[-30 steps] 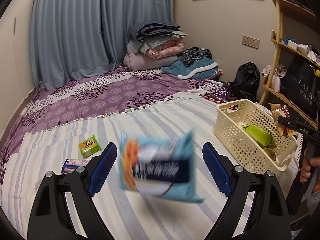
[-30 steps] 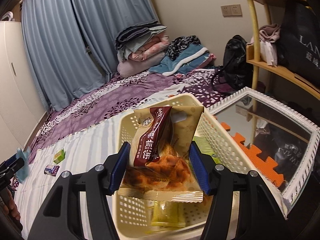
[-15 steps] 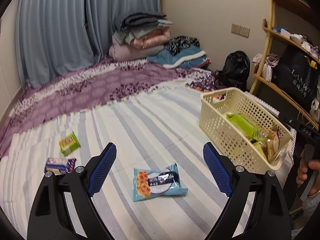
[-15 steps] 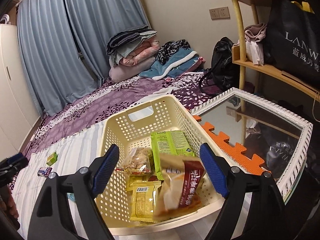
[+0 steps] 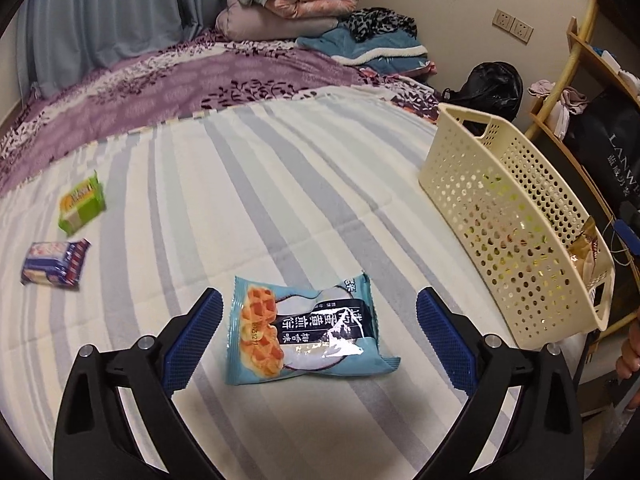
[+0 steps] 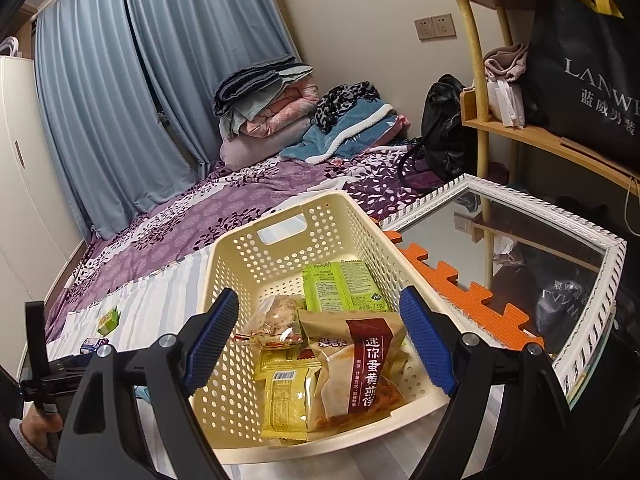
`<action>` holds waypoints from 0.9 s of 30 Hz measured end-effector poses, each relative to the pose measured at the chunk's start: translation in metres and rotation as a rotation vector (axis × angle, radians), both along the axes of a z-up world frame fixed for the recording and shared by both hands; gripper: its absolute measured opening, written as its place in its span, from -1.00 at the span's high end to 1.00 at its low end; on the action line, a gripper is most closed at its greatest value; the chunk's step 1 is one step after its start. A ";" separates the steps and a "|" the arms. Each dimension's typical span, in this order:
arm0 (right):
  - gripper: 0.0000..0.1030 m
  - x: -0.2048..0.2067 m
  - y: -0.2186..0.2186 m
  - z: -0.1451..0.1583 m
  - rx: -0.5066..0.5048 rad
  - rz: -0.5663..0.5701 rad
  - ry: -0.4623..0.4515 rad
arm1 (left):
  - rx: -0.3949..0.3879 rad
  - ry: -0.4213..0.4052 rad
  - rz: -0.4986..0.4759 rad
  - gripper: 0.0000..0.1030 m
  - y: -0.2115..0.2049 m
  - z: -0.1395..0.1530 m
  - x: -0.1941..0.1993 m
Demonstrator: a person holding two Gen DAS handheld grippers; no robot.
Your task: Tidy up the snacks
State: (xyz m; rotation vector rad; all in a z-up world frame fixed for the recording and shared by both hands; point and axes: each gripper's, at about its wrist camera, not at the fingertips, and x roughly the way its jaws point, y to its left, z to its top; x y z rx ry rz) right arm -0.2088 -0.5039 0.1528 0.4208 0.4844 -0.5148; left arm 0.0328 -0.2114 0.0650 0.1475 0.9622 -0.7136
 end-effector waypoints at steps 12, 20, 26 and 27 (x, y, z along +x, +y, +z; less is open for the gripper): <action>-0.59 -0.005 -0.003 -0.005 0.015 -0.010 0.003 | 0.050 0.038 -0.033 -0.92 -0.012 -0.034 0.005; -0.59 0.001 -0.001 -0.008 0.019 0.005 0.009 | 0.098 0.028 -0.014 -0.92 -0.014 -0.048 0.009; -0.59 0.002 -0.001 -0.009 0.020 0.001 0.011 | 0.099 -0.007 -0.017 -0.59 -0.015 -0.042 0.004; -0.59 0.002 -0.001 -0.009 0.020 -0.002 0.010 | 0.096 -0.015 -0.018 -0.57 -0.015 -0.040 0.002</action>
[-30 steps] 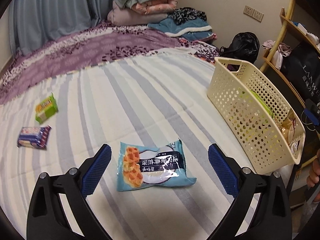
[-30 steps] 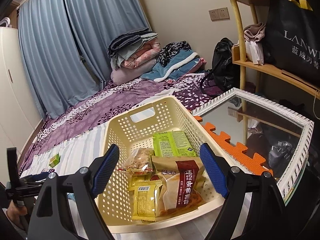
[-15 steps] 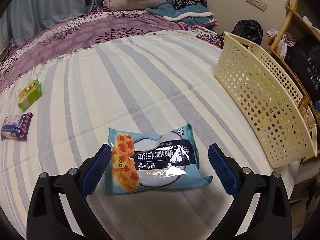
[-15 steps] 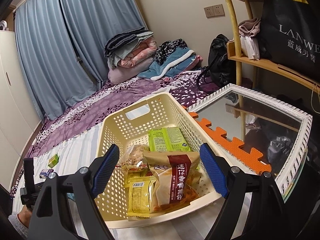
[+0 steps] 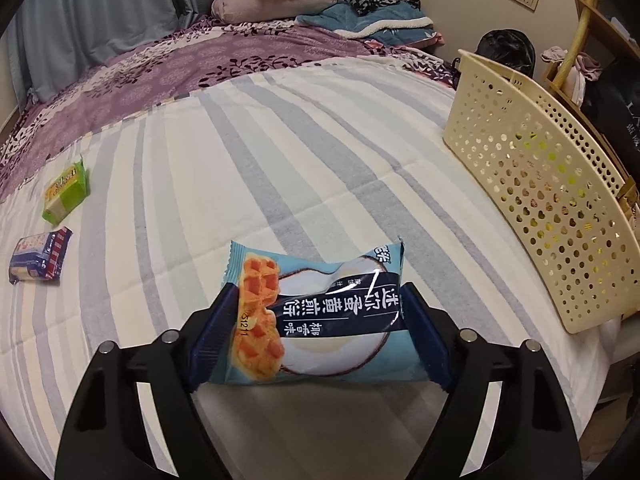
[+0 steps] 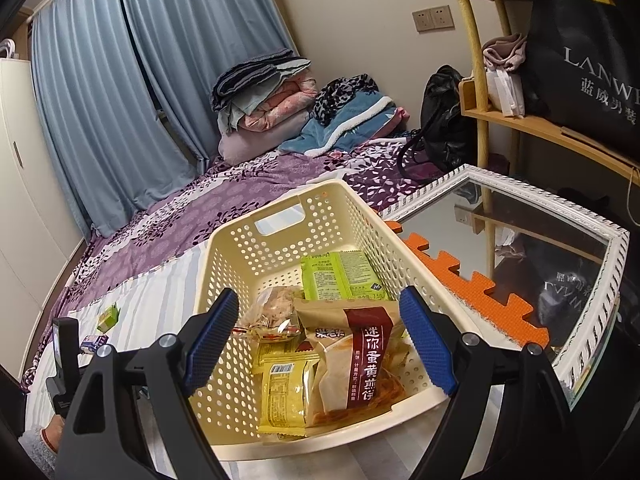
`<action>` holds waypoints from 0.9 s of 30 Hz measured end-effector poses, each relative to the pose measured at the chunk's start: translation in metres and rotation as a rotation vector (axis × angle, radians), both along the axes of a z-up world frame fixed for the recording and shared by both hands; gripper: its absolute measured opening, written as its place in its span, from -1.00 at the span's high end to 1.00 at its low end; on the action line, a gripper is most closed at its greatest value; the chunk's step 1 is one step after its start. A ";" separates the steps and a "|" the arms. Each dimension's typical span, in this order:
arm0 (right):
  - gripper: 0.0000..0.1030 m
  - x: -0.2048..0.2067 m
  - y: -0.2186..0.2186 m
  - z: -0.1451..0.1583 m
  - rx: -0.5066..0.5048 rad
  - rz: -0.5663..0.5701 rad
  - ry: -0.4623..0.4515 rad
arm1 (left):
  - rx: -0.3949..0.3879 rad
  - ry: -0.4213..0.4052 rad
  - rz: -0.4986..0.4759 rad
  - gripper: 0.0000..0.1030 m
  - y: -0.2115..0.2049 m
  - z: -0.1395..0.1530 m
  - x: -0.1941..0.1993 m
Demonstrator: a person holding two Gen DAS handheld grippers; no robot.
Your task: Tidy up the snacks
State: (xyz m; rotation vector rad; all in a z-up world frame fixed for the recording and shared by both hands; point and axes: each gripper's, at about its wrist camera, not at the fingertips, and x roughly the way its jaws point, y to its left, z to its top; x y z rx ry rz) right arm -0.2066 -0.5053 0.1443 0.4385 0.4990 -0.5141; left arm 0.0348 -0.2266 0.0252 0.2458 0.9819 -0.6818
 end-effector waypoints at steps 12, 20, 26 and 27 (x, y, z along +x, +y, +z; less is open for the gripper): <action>-0.59 0.000 0.000 -0.003 0.009 0.016 -0.007 | -0.104 -0.116 -0.085 -0.55 -0.029 0.073 -0.033; -0.59 -0.007 -0.001 -0.006 -0.009 0.012 0.004 | -0.173 -0.173 -0.242 -0.55 -0.087 0.122 -0.070; -0.59 -0.018 -0.009 -0.004 -0.005 -0.014 -0.018 | -0.201 -0.183 -0.351 -0.55 -0.131 0.137 -0.095; -0.59 -0.019 -0.010 -0.004 -0.005 -0.018 -0.019 | -0.203 -0.181 -0.363 -0.55 -0.135 0.138 -0.098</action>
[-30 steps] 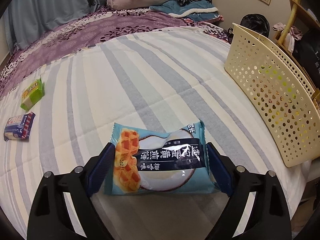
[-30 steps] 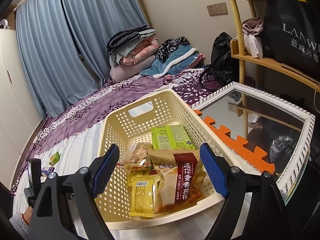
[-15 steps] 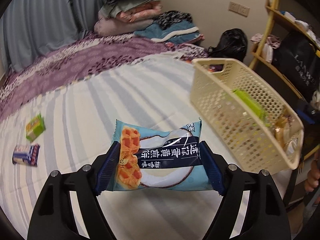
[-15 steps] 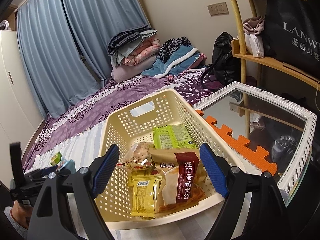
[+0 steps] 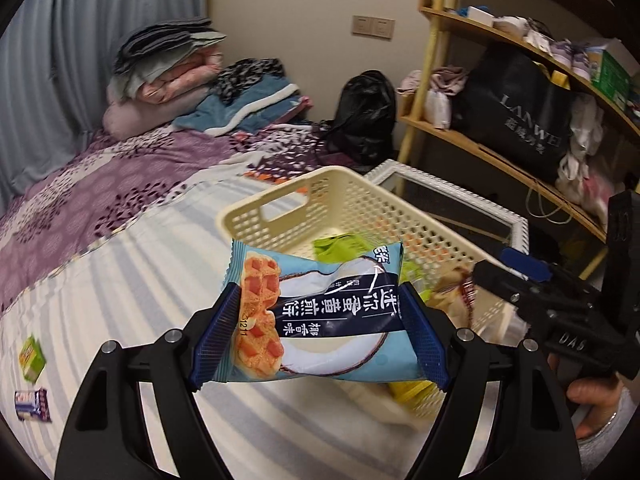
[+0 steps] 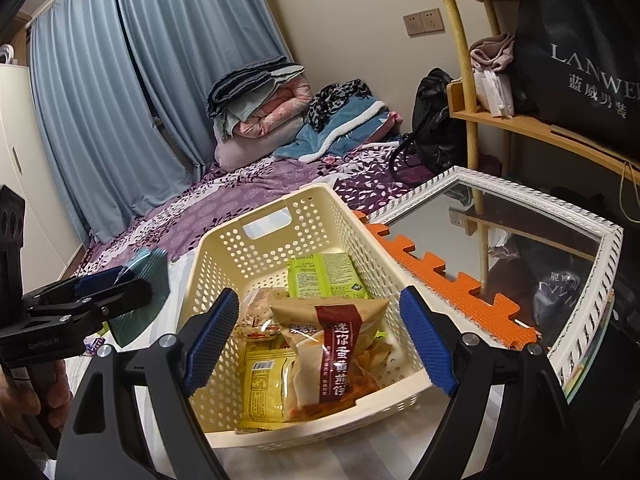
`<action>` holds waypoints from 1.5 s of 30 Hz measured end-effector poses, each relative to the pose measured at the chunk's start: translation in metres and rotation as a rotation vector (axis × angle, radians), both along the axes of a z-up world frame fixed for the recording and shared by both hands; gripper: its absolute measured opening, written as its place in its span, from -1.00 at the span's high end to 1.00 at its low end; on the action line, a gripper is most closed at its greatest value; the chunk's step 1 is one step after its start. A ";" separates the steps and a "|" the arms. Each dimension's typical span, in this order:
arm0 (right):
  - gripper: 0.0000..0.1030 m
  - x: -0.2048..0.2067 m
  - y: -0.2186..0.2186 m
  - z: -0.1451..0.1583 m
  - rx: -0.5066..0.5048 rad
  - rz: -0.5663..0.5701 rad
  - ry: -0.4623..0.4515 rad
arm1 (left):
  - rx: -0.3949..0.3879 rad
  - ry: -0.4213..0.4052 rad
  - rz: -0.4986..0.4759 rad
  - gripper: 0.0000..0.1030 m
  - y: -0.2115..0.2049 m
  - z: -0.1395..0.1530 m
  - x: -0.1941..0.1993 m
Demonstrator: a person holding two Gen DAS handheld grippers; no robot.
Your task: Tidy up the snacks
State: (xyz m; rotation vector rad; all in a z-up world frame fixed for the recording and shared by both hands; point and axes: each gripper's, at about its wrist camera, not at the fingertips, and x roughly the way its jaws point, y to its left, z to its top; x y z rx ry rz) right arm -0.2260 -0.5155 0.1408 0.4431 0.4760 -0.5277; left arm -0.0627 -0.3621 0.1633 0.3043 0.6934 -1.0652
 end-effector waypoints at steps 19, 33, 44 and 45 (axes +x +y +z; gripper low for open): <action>-0.59 -0.001 -0.004 0.002 0.010 -0.006 -0.020 | -0.017 0.055 0.003 -0.69 -0.003 -0.001 0.005; -0.59 0.016 0.018 0.008 -0.006 0.054 -0.020 | -0.027 0.071 0.103 -0.84 0.033 0.001 0.020; -0.60 0.042 0.048 0.009 -0.014 0.147 -0.020 | -0.015 0.096 0.246 -0.93 0.088 -0.010 0.040; -0.60 0.046 0.052 0.009 -0.021 0.156 -0.016 | -0.011 0.100 0.261 -0.93 0.094 -0.012 0.042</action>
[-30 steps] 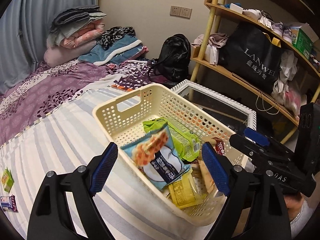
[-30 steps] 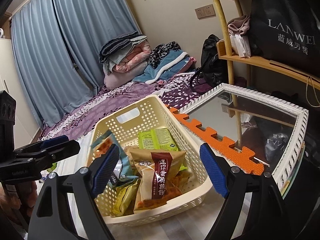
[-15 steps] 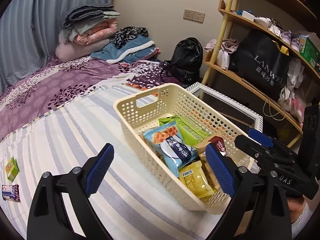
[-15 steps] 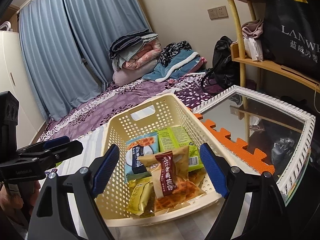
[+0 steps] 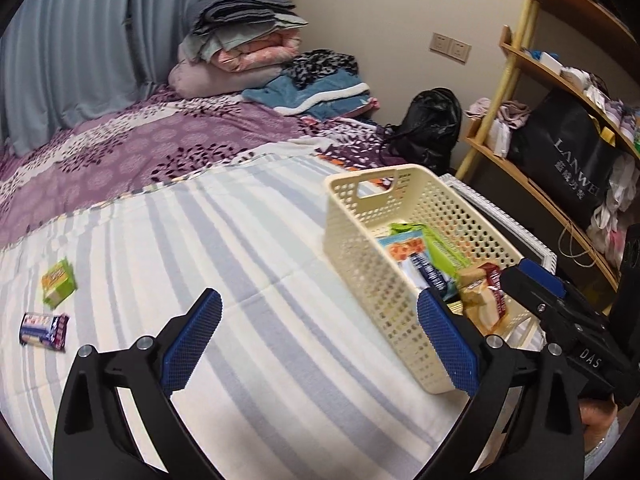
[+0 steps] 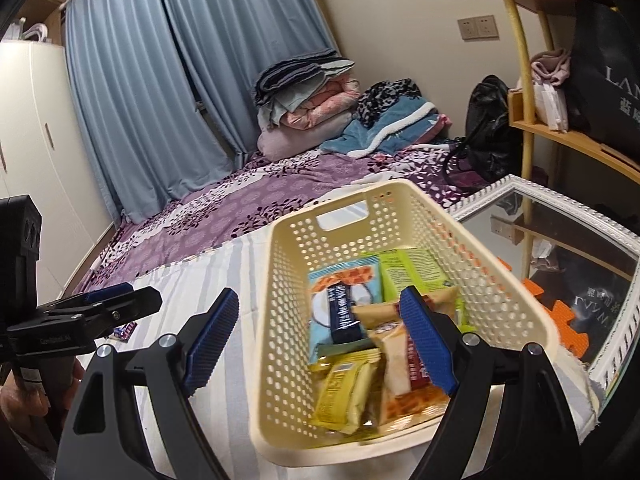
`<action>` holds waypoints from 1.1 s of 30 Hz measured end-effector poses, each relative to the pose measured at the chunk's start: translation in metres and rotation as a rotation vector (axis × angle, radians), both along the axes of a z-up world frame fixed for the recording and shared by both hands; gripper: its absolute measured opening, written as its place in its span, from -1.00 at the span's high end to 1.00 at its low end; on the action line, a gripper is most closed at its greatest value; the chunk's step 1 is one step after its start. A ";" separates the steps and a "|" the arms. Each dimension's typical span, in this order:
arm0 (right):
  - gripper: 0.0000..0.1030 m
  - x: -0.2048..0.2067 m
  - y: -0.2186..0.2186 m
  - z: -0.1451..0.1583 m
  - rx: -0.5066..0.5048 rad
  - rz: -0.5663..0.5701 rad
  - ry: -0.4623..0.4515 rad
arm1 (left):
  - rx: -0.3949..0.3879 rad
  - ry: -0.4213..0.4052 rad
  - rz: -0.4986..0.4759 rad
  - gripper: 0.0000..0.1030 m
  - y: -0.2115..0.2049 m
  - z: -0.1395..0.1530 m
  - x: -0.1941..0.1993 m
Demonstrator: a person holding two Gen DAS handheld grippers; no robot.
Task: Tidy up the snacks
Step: 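Move both open tools back over the remaining snacks on the bed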
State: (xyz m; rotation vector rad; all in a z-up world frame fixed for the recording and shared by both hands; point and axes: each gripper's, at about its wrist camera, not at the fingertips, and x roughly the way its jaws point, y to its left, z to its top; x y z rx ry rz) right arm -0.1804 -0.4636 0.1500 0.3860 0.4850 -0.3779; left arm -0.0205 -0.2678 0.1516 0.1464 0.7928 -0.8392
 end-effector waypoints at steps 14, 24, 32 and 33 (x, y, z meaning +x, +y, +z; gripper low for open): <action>-0.76 0.032 0.055 0.002 -0.063 0.150 0.035 | -0.015 0.035 0.192 -0.93 0.081 -0.016 0.031; -0.76 0.063 0.094 -0.008 -0.053 0.271 0.092 | -0.007 0.059 0.339 -0.93 0.139 -0.029 0.060; -0.76 0.082 0.126 -0.018 -0.048 0.353 0.134 | 0.005 0.105 0.494 -0.93 0.188 -0.048 0.096; -0.76 0.084 0.129 -0.019 -0.048 0.360 0.140 | 0.007 0.110 0.510 -0.93 0.193 -0.050 0.101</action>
